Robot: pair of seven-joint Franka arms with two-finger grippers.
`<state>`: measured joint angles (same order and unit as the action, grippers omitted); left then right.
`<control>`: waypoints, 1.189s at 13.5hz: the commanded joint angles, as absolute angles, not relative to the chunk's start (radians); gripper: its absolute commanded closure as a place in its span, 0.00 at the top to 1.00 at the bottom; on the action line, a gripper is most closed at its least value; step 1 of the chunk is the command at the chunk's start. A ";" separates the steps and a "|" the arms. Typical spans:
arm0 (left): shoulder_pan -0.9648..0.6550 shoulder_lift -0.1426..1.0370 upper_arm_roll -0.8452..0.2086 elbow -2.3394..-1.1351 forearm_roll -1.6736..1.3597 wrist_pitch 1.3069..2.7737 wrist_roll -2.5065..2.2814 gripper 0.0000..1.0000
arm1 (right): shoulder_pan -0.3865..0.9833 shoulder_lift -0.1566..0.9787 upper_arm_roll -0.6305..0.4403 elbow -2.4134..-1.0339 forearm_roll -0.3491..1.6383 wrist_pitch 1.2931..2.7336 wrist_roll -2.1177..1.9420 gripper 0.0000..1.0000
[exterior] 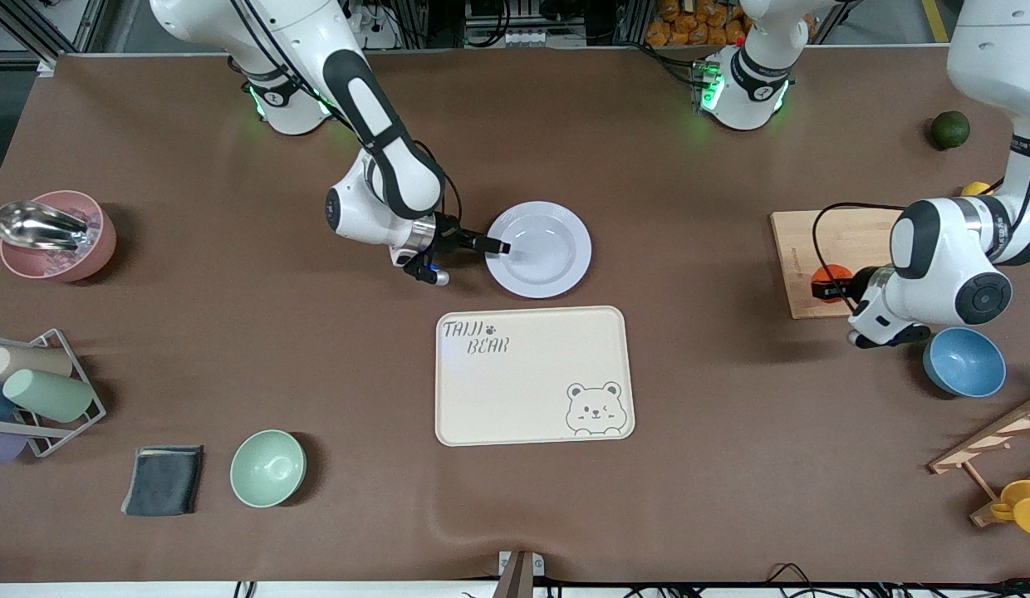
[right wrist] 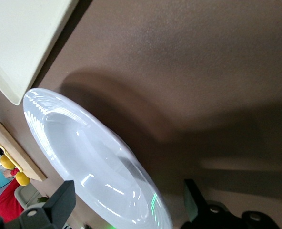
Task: Place orange and plate with both arms
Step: 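Carry the orange over the plate with the left gripper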
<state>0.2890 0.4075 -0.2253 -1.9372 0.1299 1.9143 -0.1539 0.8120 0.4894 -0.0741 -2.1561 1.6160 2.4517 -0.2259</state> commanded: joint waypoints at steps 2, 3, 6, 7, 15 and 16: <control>0.272 0.399 -0.382 -1.790 0.043 1.741 -0.358 0.00 | 0.873 0.523 -0.084 -2.105 1.715 2.520 -0.241 0.27; 0.249 0.400 -0.417 -1.775 0.038 1.741 -0.444 0.00 | 0.888 0.535 -0.084 -2.091 1.738 2.546 -0.239 0.04; 0.128 0.448 -0.434 -1.720 0.022 1.744 -0.581 0.00 | 0.916 0.554 -0.084 -2.065 1.796 2.575 -0.241 0.00; 0.102 0.456 -0.433 -1.712 -0.001 1.750 -0.598 0.00 | 0.917 0.552 -0.084 -2.063 1.796 2.579 -0.241 0.00; -0.037 0.505 -0.433 -1.707 -0.028 1.832 -0.767 0.00 | 0.910 0.543 -0.084 -2.051 1.796 2.576 -0.267 0.00; -0.061 0.514 -0.433 -1.706 -0.026 1.854 -0.799 0.00 | 0.910 0.543 -0.084 -2.051 1.796 2.576 -0.267 0.00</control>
